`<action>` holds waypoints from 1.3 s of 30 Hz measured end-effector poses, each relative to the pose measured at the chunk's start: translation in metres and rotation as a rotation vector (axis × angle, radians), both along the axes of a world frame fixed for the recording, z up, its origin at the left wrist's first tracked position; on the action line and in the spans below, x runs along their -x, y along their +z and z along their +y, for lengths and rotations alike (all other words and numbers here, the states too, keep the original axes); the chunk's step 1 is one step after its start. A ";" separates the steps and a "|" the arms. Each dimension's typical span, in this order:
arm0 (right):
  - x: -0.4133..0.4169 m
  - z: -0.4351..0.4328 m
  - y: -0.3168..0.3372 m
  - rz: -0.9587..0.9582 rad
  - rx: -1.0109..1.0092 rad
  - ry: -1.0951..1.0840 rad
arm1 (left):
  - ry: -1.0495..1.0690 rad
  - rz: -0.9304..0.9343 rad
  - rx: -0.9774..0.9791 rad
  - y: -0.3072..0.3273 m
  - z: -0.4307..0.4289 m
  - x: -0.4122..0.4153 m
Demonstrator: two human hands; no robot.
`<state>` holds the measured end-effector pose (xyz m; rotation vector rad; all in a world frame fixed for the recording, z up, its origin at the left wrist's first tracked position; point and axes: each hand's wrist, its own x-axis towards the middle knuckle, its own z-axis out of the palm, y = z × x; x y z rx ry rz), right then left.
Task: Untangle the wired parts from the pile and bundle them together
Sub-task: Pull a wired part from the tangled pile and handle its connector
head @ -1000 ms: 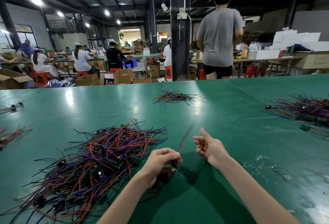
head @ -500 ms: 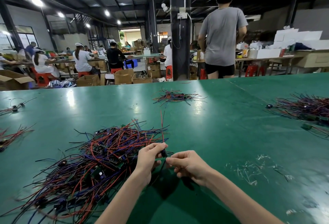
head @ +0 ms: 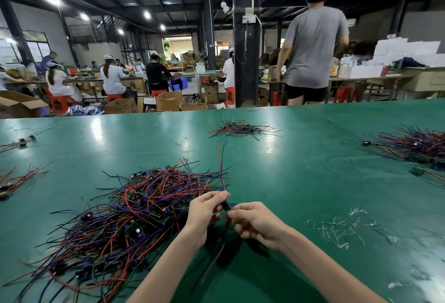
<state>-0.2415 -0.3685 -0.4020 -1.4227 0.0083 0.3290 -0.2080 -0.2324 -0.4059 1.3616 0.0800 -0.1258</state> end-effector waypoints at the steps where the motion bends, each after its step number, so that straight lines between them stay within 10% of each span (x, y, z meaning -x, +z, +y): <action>1: 0.000 -0.001 0.000 -0.008 0.015 0.004 | 0.004 -0.004 -0.014 -0.001 0.000 -0.001; 39: 0.000 -0.001 0.005 -0.013 -0.047 -0.100 | -0.238 0.033 0.030 0.001 0.000 0.005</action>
